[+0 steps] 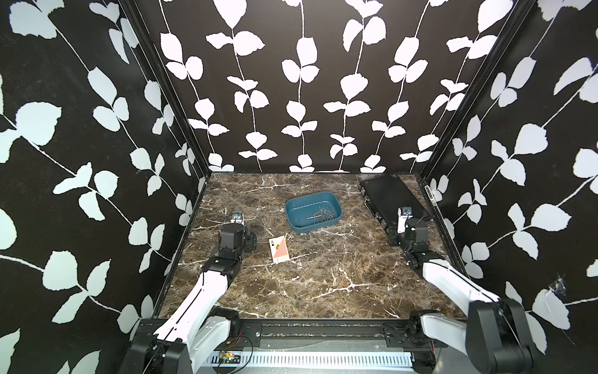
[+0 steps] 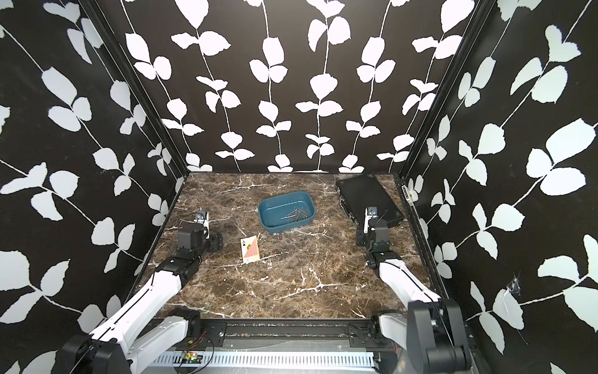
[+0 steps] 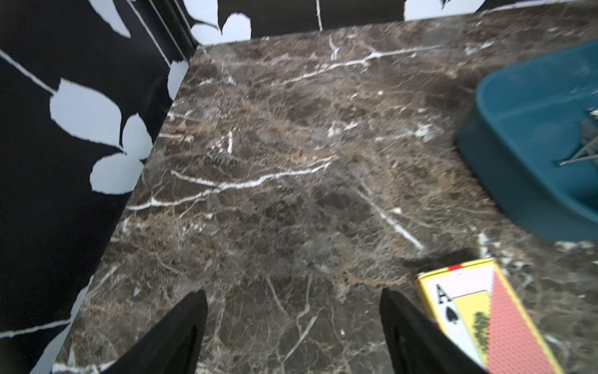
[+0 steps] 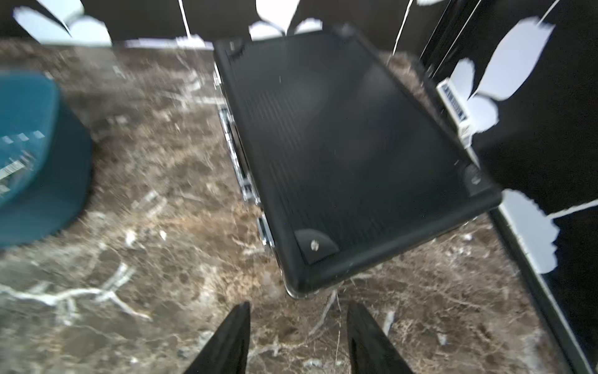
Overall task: Put the nails on the desktop into the storage box
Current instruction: Reset both arms
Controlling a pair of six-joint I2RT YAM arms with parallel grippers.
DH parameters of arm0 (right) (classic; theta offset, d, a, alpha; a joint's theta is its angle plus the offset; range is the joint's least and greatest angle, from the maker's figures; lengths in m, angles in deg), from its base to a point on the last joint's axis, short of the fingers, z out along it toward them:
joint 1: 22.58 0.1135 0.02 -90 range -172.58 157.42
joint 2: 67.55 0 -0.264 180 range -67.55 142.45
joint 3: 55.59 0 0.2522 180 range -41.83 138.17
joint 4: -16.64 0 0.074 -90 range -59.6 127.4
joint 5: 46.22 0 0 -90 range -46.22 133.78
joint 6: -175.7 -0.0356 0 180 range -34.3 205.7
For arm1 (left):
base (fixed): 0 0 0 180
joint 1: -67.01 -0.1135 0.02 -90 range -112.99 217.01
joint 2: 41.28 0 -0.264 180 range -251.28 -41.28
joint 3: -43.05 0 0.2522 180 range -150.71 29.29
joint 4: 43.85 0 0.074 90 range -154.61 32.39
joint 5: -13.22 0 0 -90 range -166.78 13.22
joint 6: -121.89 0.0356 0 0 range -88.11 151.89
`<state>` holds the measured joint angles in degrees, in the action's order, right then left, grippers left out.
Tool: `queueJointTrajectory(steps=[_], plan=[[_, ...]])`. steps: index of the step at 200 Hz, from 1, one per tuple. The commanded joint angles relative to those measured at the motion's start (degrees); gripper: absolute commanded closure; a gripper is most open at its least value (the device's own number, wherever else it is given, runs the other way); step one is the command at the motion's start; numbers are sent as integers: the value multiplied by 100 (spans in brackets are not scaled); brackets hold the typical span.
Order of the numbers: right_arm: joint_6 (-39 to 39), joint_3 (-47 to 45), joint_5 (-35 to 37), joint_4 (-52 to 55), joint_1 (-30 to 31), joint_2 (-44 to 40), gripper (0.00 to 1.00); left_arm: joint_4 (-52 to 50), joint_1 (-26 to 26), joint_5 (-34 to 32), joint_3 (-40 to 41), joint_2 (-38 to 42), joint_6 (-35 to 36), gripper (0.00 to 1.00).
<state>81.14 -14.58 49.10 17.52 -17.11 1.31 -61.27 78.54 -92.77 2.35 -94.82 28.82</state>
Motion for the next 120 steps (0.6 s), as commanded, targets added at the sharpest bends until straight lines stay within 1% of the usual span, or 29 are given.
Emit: queueJointTrajectory(steps=[1,30,66,96,120], plan=[[86,-247,-119,-921,-40,151,49,561,-176,45,159,97,109,13],[122,-279,-268,-1056,-55,380,49,933,-524,208,265,-104,303,13],[194,-233,-503,-1107,-85,459,49,1596,-1084,547,440,-357,187,12],[236,-116,-624,-1058,-90,602,49,2412,-1165,632,683,-709,327,13],[257,-41,-691,-1009,-98,670,49,3046,-1178,781,812,-1067,261,13]])
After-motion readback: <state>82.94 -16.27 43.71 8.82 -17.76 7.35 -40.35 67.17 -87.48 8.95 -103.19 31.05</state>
